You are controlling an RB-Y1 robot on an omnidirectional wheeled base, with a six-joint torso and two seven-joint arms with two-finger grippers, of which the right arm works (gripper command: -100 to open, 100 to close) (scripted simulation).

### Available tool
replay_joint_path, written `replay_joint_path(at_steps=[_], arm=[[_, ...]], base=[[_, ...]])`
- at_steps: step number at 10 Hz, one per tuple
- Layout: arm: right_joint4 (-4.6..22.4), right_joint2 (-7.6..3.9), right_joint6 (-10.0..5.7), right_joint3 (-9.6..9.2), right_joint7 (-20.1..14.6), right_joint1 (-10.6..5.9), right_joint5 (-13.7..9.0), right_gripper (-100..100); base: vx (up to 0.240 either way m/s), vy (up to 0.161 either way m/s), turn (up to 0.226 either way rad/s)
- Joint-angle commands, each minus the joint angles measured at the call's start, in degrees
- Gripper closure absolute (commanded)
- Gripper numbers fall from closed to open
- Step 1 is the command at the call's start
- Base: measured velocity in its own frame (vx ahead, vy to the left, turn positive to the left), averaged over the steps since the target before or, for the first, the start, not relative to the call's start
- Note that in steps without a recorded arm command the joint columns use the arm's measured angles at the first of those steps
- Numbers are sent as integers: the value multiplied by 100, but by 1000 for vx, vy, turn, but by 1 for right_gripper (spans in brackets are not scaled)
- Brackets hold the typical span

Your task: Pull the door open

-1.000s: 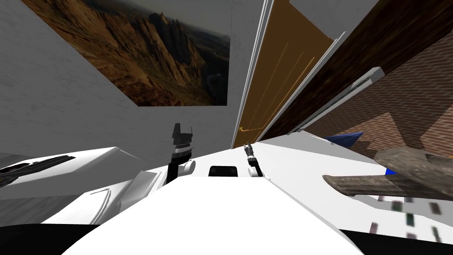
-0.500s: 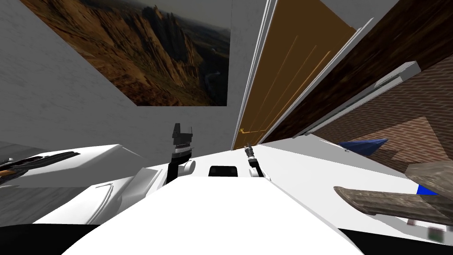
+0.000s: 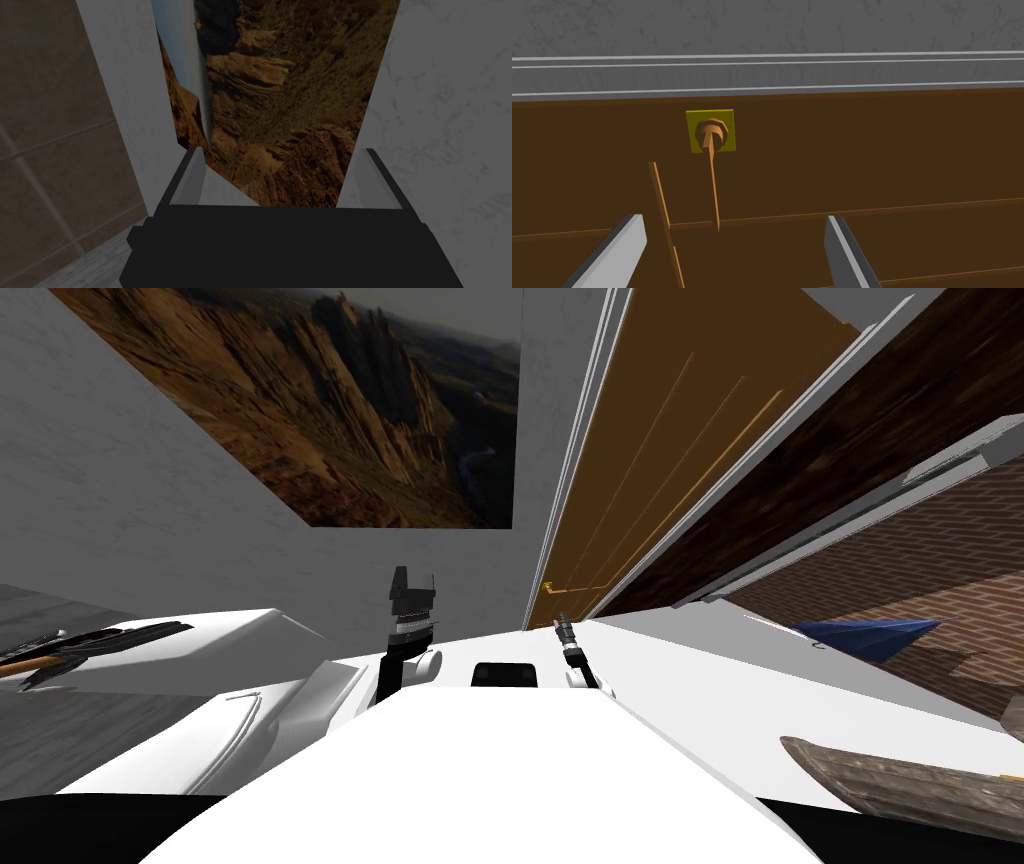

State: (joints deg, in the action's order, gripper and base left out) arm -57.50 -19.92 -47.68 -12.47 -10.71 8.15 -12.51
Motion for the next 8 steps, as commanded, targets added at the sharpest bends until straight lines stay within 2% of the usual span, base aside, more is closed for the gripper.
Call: replay_joint_path(at_steps=[1, 5, 8], arm=[[177, -52, -80, -38, -37, -43, -27, -100], [597, -159, -237, -122, -113, -180, -88, -100], [1075, -279, -416, -217, -200, -337, -159, -100]], base=[[57, -74, 86], [51, -66, 79], [73, -104, 112]])
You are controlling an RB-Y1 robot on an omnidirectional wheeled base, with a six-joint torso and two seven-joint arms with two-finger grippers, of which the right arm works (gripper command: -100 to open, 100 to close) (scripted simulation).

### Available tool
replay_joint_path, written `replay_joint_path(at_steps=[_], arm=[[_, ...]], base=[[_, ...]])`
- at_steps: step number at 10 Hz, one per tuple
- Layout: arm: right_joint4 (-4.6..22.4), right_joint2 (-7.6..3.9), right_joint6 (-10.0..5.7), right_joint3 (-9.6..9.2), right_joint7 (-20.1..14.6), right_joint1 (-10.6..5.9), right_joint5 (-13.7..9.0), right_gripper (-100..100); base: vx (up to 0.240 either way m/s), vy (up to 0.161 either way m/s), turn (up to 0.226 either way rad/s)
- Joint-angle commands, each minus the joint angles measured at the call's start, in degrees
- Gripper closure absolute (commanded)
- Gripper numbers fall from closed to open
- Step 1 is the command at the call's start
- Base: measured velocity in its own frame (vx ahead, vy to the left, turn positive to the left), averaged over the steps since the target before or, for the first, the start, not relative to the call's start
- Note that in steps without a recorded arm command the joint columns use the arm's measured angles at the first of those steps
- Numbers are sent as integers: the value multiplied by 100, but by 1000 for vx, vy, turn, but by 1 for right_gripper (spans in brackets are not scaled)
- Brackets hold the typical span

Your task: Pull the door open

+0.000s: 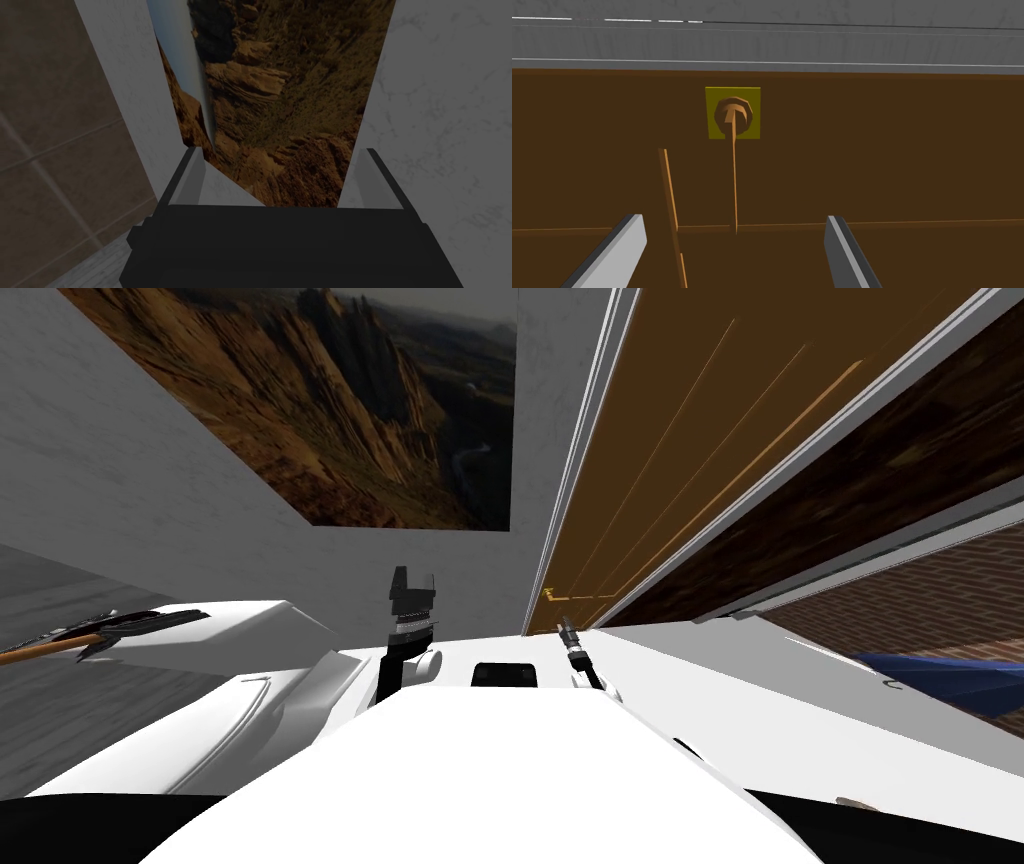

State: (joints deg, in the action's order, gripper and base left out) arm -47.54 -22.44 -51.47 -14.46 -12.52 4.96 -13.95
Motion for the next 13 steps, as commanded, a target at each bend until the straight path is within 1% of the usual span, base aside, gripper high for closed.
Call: replay_joint_path(at_steps=[1, 3, 4, 5, 8, 9, 10, 11, 12, 13], arm=[[196, -56, -82, -42, -40, -56, -32, -100], [368, -99, -146, -76, -71, -113, -57, -100], [310, -80, -117, -63, -58, -99, -47, -100], [458, -119, -206, 30, -111, -94, -98, -100], [670, -178, -332, 180, -191, -77, -176, -100], [840, -224, -431, 300, -255, -64, -239, -100], [840, -224, -431, 300, -255, -64, -239, -100], [939, -252, -490, 370, -292, -57, -275, -100], [1041, -280, -550, 442, -331, -49, -313, -100], [1124, -221, -571, 387, -297, -129, -280, -100]], base=[[80, -112, 100], [46, -76, 67], [17, -33, 18], [134, 4, 209], [179, 27, 163], [193, 41, 290], [146, 19, 123], [128, 17, 97], [189, 9, 227], [93, -5, 52]])
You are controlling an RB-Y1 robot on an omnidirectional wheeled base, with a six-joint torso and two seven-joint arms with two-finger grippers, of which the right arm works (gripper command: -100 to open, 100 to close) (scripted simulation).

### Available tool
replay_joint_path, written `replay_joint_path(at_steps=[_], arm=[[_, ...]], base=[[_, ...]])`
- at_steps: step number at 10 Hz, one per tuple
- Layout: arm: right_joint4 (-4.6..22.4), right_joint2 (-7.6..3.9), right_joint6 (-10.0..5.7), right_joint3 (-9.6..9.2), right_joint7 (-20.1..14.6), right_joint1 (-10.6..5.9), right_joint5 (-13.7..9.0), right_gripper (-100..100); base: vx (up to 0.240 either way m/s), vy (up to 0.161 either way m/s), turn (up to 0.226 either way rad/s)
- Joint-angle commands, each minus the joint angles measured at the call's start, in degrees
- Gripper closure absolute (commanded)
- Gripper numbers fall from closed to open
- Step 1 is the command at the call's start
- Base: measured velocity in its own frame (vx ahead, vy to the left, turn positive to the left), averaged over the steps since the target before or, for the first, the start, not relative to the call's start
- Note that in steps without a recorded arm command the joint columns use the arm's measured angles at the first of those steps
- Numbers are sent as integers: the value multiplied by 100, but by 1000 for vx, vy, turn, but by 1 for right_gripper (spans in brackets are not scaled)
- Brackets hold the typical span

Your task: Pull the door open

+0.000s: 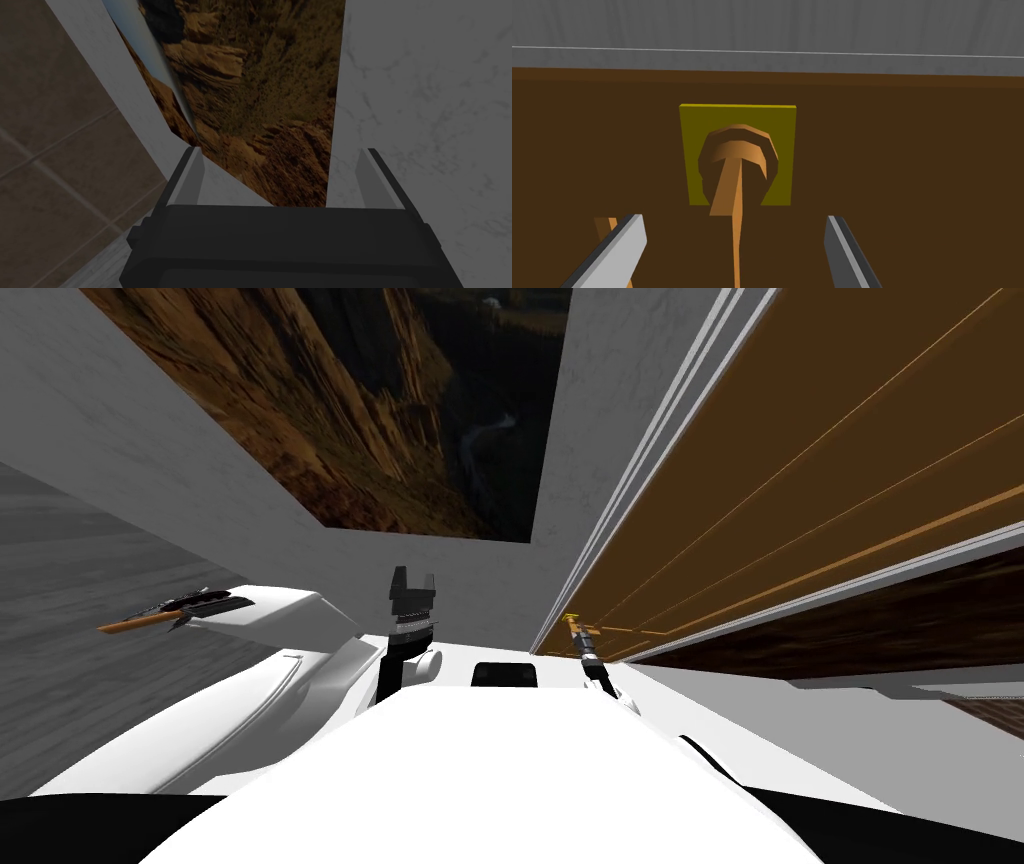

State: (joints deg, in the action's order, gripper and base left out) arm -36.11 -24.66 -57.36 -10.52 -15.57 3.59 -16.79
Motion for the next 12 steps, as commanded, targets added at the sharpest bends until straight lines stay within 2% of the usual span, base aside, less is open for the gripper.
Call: replay_joint_path(at_steps=[1, 6, 7, 8, 11, 12], arm=[[-19, 1, 18, -7, 9, 9, 4, 100], [-19, 1, 18, -7, 9, 9, 4, 100], [14, -80, -120, -84, -63, 96, -1, 100], [23, -106, -166, -108, -86, 122, -3, 100], [87, -295, -501, -280, -254, 314, -16, 100], [87, -295, -501, -280, -254, 314, -16, 100]], base=[[-17, 1, -46], [-17, 0, -1], [-107, -43, 180], [-159, -68, 139], [-191, -77, 176], [-136, -48, 52]])
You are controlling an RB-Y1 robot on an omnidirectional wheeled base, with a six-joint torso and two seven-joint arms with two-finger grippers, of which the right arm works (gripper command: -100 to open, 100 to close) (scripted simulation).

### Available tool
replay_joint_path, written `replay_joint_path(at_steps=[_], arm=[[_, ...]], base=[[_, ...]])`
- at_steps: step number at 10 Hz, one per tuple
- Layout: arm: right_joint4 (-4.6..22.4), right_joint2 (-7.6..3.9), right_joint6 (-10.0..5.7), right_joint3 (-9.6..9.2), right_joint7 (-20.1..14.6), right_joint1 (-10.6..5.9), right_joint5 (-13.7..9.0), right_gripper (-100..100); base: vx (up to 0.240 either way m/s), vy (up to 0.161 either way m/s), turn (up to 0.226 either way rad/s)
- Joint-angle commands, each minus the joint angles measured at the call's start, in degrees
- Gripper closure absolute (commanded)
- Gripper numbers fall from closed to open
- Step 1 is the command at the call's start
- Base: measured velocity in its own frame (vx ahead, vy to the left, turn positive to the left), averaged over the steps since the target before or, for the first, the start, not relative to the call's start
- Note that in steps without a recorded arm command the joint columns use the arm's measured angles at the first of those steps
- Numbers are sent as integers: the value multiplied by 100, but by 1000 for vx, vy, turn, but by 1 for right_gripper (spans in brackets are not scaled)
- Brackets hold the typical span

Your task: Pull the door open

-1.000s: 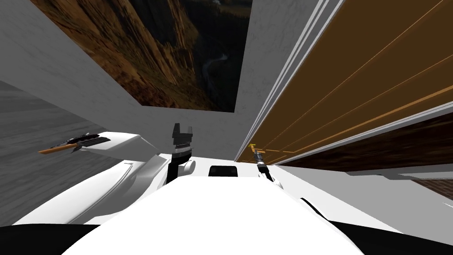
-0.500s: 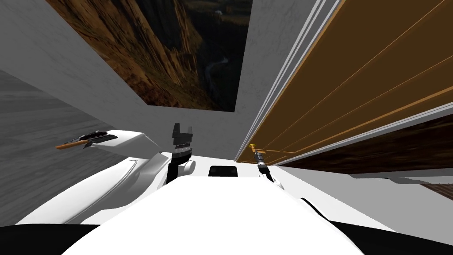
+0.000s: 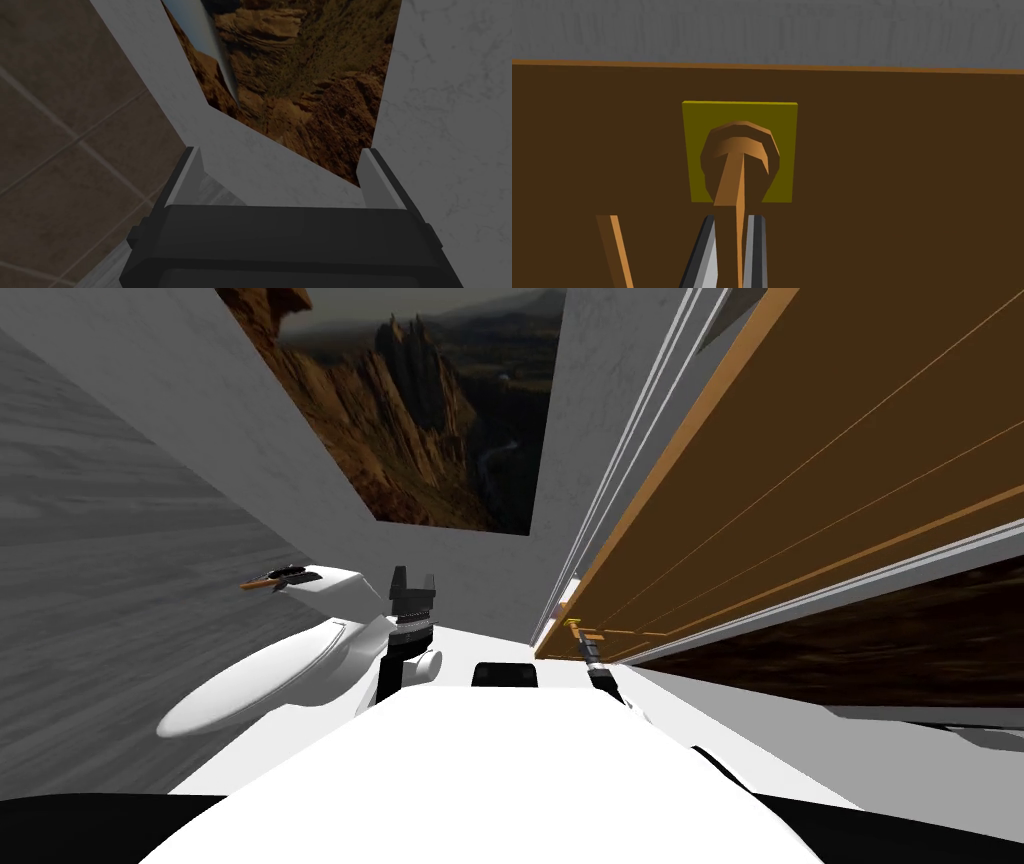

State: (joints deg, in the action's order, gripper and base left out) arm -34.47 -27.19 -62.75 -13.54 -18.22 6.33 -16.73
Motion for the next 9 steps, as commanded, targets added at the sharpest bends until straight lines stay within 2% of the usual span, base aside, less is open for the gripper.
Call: replay_joint_path(at_steps=[1, 5, 6, 7, 9], arm=[[-45, -138, -133, -65, -73, 137, -28, 100], [-4, -260, -349, -176, -181, 260, -36, 100], [-35, -216, -283, -174, -147, 251, -23, 100], [29, -251, -422, -229, -188, 304, -33, 100], [73, -283, -528, -270, -215, 344, -44, 100]], base=[[-165, -55, 155], [-126, -32, 100], [-50, -8, 22], [-133, -47, 184], [-195, -83, 168]])
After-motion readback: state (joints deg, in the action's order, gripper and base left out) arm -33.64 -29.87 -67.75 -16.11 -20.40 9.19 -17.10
